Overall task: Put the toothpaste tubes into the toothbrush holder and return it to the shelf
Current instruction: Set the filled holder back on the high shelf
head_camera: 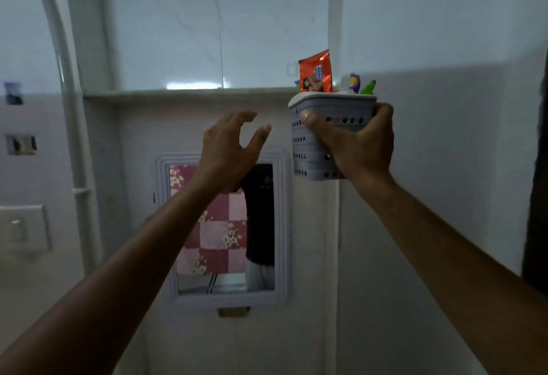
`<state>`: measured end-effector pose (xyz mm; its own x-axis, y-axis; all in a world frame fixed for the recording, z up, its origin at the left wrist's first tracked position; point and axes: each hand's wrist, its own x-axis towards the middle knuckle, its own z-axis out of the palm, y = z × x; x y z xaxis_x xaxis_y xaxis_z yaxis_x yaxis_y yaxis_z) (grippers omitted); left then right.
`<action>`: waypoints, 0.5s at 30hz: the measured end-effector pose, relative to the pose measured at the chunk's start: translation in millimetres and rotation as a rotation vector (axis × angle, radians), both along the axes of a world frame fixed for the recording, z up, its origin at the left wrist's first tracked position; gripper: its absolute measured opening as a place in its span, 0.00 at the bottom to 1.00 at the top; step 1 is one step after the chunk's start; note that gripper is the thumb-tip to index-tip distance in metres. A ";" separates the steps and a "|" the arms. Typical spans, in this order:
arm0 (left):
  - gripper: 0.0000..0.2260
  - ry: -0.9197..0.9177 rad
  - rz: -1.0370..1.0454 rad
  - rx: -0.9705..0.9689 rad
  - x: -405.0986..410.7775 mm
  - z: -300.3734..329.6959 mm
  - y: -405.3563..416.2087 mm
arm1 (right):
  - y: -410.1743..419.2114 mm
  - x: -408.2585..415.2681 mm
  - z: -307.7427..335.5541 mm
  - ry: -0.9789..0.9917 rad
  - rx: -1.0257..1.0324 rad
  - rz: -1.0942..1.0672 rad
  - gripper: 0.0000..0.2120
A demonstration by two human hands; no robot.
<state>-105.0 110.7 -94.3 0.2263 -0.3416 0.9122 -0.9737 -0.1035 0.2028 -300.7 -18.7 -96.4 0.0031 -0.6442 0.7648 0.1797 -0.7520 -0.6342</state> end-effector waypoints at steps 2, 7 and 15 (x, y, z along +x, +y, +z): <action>0.26 -0.011 -0.003 -0.031 1.5 21.9 -5.0 | -1.1 1.2 31.6 -0.005 -0.019 -0.027 0.49; 0.26 -0.061 0.036 -0.119 8.2 76.9 -20.8 | -9.0 11.0 106.0 -0.039 -0.085 -0.097 0.51; 0.26 -0.100 0.156 -0.103 41.0 128.9 -51.8 | -26.3 45.2 173.4 -0.070 -0.118 -0.189 0.49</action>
<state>-64.0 59.0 34.6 0.1753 -0.2136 0.9611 -0.9635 -0.2379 0.1229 -255.5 -45.0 77.0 -0.1646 -0.5347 0.8288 0.0687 -0.8445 -0.5312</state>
